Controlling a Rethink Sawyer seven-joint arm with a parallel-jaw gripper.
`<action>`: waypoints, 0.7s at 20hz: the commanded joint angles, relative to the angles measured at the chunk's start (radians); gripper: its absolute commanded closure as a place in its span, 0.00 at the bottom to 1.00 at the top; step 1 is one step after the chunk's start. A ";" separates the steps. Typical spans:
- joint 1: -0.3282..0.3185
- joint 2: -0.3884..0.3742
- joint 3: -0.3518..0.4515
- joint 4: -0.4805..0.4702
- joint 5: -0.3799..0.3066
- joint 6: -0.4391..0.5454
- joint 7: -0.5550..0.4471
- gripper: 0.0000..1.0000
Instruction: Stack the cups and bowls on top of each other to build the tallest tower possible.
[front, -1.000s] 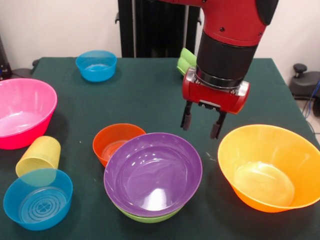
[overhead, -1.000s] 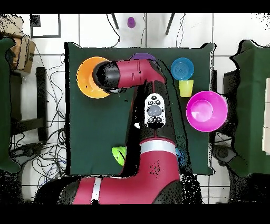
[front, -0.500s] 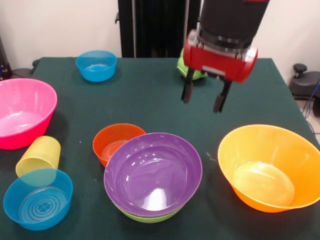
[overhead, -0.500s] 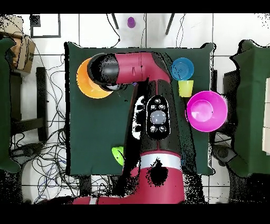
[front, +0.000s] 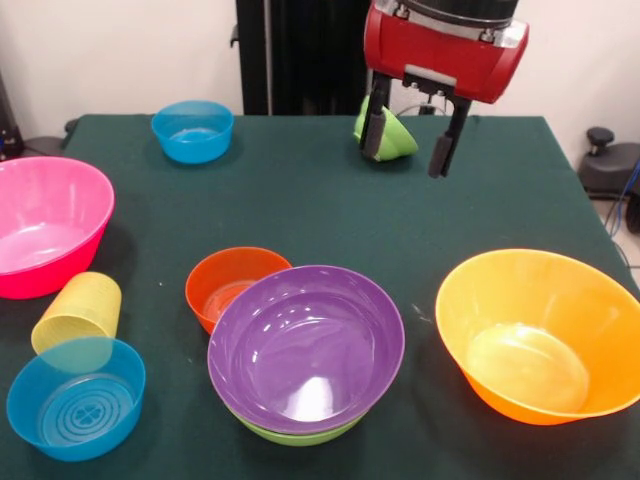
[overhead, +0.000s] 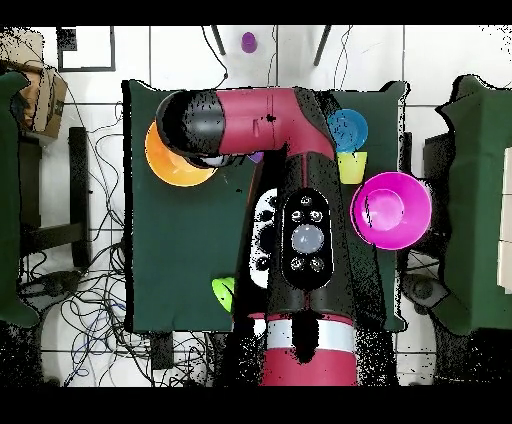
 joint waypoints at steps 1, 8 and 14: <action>0.019 0.065 0.062 -0.058 -0.013 0.081 -0.029 0.00; 0.060 0.114 0.044 -0.140 0.007 0.145 0.053 0.00; 0.075 0.127 0.032 -0.164 0.017 0.161 0.070 0.00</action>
